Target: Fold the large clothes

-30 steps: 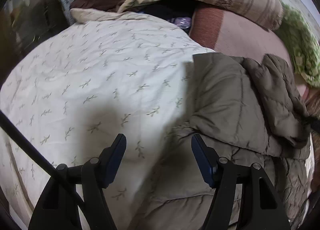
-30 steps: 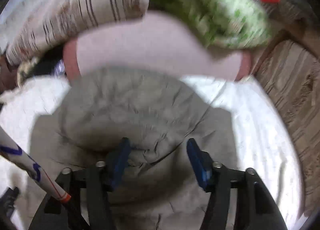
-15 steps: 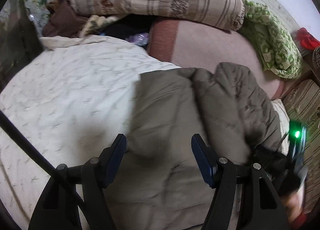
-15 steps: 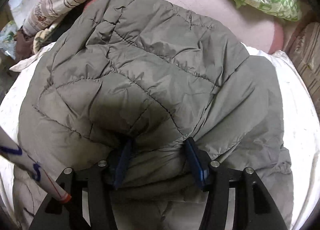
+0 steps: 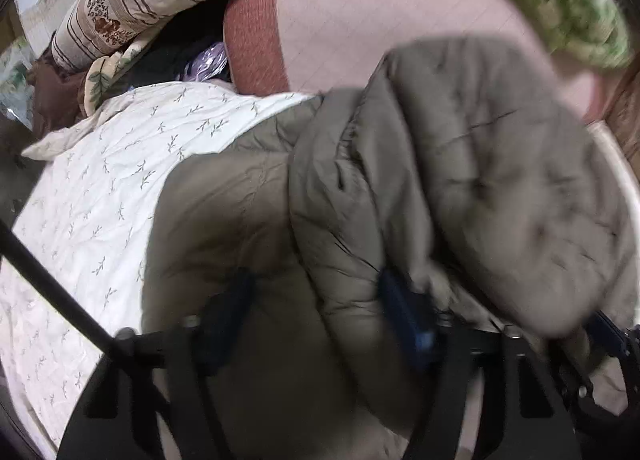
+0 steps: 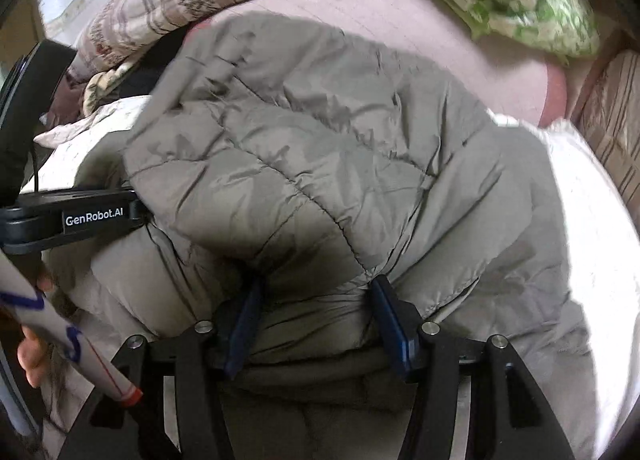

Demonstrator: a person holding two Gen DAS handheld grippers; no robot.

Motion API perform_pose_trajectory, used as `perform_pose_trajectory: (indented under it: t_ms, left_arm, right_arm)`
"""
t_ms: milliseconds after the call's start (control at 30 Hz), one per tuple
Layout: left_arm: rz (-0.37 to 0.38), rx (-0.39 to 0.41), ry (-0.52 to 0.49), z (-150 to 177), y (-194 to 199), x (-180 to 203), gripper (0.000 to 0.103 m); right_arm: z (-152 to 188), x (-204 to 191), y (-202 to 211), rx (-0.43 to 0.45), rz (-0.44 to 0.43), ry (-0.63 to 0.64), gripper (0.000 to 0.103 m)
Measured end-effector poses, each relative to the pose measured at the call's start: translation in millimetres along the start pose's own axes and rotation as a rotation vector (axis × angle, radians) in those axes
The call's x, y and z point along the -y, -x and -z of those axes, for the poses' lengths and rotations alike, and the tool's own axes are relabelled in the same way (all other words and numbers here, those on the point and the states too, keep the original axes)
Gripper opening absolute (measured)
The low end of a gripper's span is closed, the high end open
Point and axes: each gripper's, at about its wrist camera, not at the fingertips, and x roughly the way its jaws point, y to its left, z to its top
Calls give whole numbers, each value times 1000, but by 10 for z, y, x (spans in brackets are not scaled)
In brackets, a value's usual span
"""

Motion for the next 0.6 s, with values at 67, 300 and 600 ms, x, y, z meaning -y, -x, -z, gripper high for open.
perform_pose_trajectory:
  t_ms: [67, 300, 600]
  left_arm:
    - [72, 31, 40, 16, 212, -97, 61]
    - [3, -17, -17, 170, -75, 50, 62]
    - [33, 99, -56, 528, 799, -253, 62]
  right_arm:
    - [-42, 63, 244, 51, -28, -24, 60]
    - [-268, 447, 402, 60, 3, -164, 60]
    - [-196, 546, 436, -78, -32, -136, 68]
